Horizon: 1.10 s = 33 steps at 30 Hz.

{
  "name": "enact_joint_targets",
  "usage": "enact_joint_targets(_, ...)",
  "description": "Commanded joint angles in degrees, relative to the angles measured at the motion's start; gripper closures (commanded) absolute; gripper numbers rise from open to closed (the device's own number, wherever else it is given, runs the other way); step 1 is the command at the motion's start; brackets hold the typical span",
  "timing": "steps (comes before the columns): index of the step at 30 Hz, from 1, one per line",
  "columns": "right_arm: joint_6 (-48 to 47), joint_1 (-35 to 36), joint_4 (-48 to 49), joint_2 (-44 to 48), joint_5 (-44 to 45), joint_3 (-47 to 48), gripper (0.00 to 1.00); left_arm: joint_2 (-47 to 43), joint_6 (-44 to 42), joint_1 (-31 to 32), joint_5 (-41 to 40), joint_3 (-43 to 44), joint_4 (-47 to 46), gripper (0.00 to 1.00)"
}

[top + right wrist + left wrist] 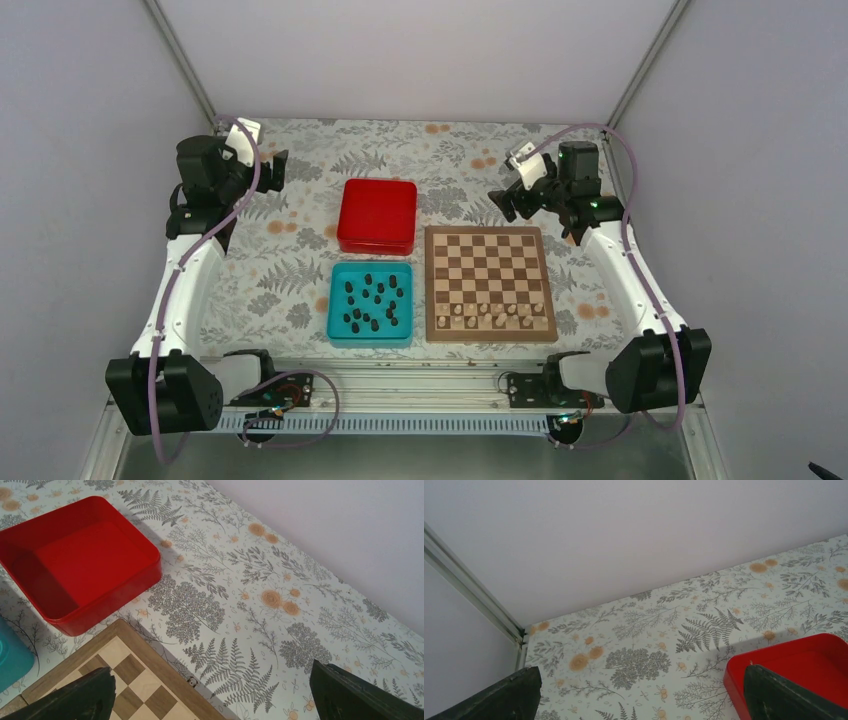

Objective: Set up the chess pieces on the board
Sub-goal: Pick up the chess piece from the storage box.

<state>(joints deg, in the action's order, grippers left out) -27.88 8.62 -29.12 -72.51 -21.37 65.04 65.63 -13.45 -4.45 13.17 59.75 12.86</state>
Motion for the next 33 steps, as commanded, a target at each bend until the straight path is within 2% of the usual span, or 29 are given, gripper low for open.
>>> enact_joint_targets(1, -1.7, 0.5, -1.6, 1.0, 0.8, 1.9, 0.0, -0.8, 1.1, -0.3, 0.6, 2.0, 1.2, 0.0)
enact_joint_targets(15, -4.2, 0.9, -2.6, 0.5, 2.4, 1.6, 0.0, -0.9, 0.0, -0.3, 1.4, 1.4, 1.0, 0.0)
enact_joint_targets(18, -4.8, 5.5, -5.7, -1.6, 3.1, 4.0, 0.0, 0.7, -0.5, -0.4, 2.0, 2.7, 2.2, 0.0)
enact_joint_targets(22, -4.9, 17.9, -10.1, -3.9, 7.2, 6.4, 0.01, 4.7, -1.8, -0.3, 2.8, 5.3, 5.0, 0.02)
enact_joint_targets(25, -4.8, 23.6, -12.0, -7.1, 7.2, 8.9, 0.14, 5.6, -3.0, -0.2, 2.8, 4.6, 4.4, 0.02)
enact_joint_targets(29, -6.2, 30.4, -12.4, -11.1, 8.1, 10.6, 0.22, 6.0, -4.5, 0.1, 3.3, 3.9, 4.4, 0.0)
enact_joint_targets(33, -6.3, 37.9, -15.2, -18.5, 11.1, 14.6, 0.38, 5.4, -5.8, 0.5, 2.7, 3.1, 3.7, 0.0)
